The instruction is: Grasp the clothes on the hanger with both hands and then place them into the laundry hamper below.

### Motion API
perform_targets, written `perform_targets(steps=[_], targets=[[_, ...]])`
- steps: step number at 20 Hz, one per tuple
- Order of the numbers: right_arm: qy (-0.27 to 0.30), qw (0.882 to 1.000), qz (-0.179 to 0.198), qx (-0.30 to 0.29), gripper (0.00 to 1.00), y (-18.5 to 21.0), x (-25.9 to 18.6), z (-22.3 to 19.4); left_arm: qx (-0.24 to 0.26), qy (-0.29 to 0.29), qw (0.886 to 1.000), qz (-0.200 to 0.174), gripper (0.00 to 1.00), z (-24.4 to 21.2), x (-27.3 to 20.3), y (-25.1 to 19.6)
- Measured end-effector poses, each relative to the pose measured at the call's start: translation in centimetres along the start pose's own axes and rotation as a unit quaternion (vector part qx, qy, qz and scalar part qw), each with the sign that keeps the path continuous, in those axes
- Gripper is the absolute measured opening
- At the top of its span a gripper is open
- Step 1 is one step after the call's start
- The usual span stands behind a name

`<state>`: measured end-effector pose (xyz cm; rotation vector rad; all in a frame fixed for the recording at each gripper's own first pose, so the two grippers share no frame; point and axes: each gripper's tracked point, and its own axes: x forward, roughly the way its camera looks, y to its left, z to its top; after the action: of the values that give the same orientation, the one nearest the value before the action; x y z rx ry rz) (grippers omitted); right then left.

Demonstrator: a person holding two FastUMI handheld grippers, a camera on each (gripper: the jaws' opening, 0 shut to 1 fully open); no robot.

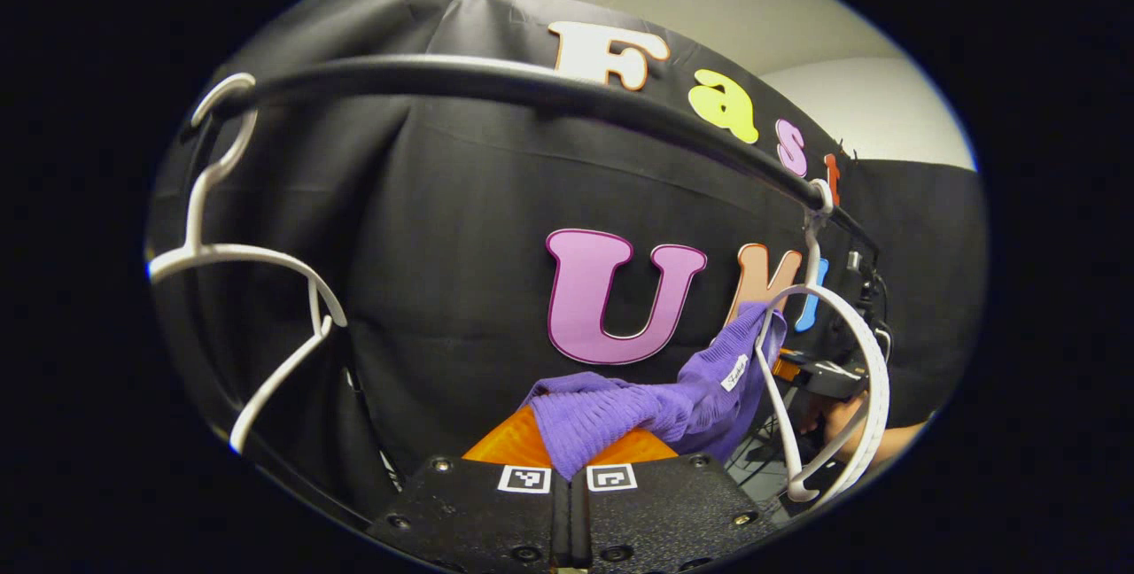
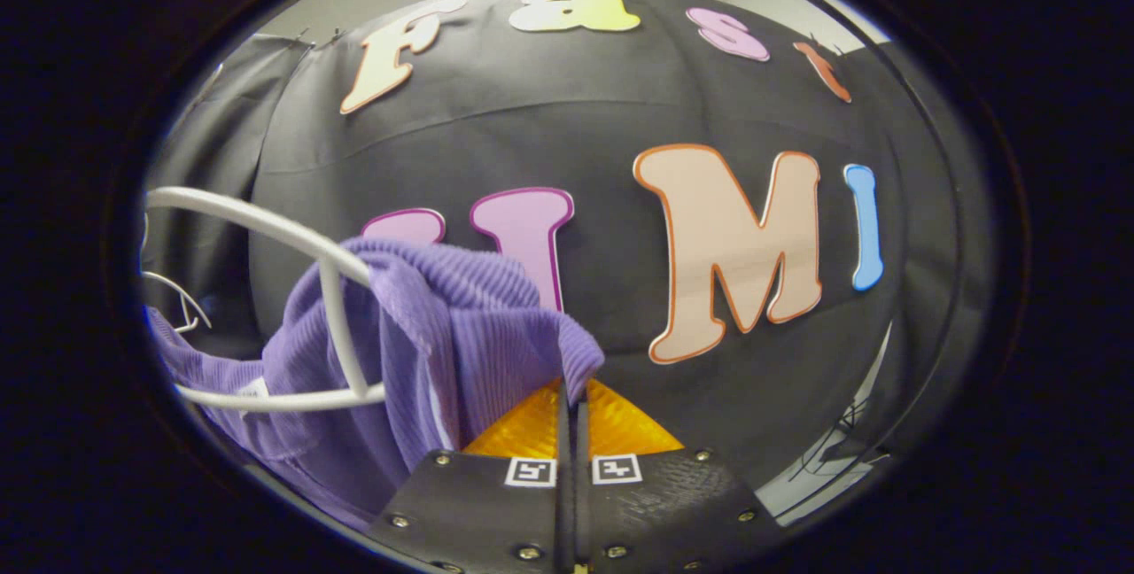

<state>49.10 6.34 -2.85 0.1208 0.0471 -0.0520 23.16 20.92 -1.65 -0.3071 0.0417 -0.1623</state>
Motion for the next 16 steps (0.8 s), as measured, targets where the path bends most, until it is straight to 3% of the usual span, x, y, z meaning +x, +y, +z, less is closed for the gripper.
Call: perform_targets(steps=[3, 5, 8, 11, 16], targets=[[0.028, 0.999, 0.011, 0.03, 0.01, 0.3, 0.2, -2.0, -0.032, 0.031, 0.998, -0.038, 0.01, -1.7, 0.1, -0.8], [0.026, 0.998, 0.026, 0.054, 0.01, 0.4, -0.7, -1.5, 0.011, 0.024, 0.999, -0.033, 0.01, -1.0, -0.3, 0.0], [0.028, 0.997, 0.054, 0.045, 0.01, 1.2, -2.9, -1.5, 0.064, 0.029, 0.997, -0.018, 0.01, -1.0, -1.2, 1.5], [0.049, 0.996, 0.067, 0.027, 0.01, 1.6, -3.9, -3.6, 0.032, 0.037, 0.999, -0.01, 0.0, -3.5, -0.5, 2.0], [0.095, 0.994, 0.038, 0.037, 0.0, -0.7, -2.5, -7.8, -0.009, 0.079, 0.997, 0.024, 0.02, -11.0, 1.9, 1.6]])
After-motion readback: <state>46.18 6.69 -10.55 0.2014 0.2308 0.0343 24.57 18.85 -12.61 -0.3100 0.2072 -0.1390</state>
